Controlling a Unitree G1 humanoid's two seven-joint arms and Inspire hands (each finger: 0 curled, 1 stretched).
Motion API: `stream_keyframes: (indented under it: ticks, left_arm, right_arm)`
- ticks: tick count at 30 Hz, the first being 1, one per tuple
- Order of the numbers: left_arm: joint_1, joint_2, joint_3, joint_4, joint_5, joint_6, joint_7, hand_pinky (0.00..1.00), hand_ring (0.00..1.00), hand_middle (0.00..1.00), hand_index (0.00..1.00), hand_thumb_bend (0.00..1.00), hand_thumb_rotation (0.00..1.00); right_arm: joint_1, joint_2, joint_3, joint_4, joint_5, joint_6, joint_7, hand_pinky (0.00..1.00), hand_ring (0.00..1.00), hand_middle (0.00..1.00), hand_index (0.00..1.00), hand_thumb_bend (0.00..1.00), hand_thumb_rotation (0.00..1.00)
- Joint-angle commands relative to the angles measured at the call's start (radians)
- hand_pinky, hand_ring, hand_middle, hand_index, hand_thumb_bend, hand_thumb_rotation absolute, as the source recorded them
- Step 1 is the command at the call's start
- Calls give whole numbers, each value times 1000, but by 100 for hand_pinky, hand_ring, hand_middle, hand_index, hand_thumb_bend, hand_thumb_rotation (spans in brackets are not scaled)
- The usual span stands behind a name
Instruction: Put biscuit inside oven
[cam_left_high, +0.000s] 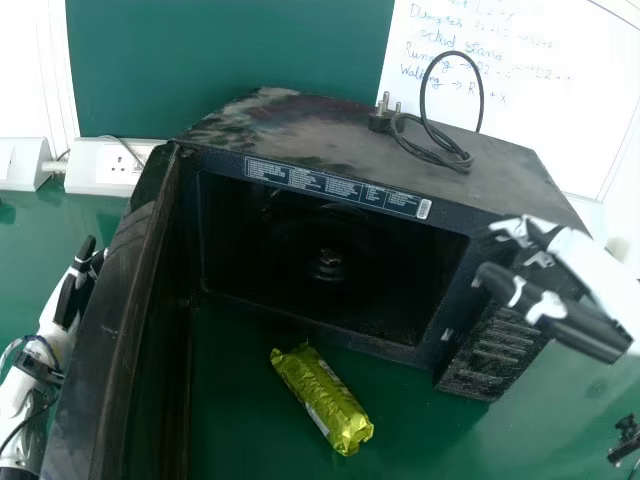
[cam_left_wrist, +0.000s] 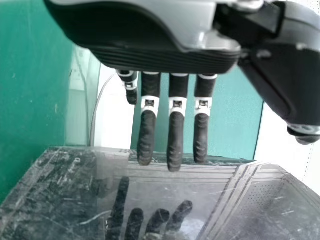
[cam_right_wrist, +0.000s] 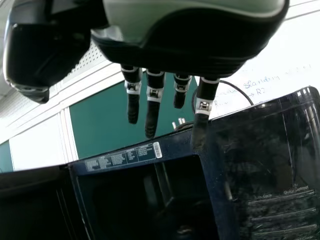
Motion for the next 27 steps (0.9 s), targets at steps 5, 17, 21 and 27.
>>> stream_keyframes:
  ticks: [5,17,21,27]
  left_arm:
    - [1,14,3,-1,-5,7,-1,28,35,41,49,52,7]
    - [-2,1,1,-6,-11,10,-6,28,36,40,49,52,7]
    - [-5,-11,-4,-18,-19,20,-10,28,36,41,49,51,7]
    - [3,-28,-15,-41,-9,33,5,27,36,42,49,52,7]
  right_arm:
    - [-4,-54,29,6,-32,-61,50,72,79,83,86,84,52]
    - [-57,-173,204,-48,-99,24,63,81,88,90,94,93,50]
    - [-74,-170,234,-50,-110,20,67,83,88,90,96,95,49]
    - [-83,-204,297,-73,-173,68,63,89,94,94,99,95,51]
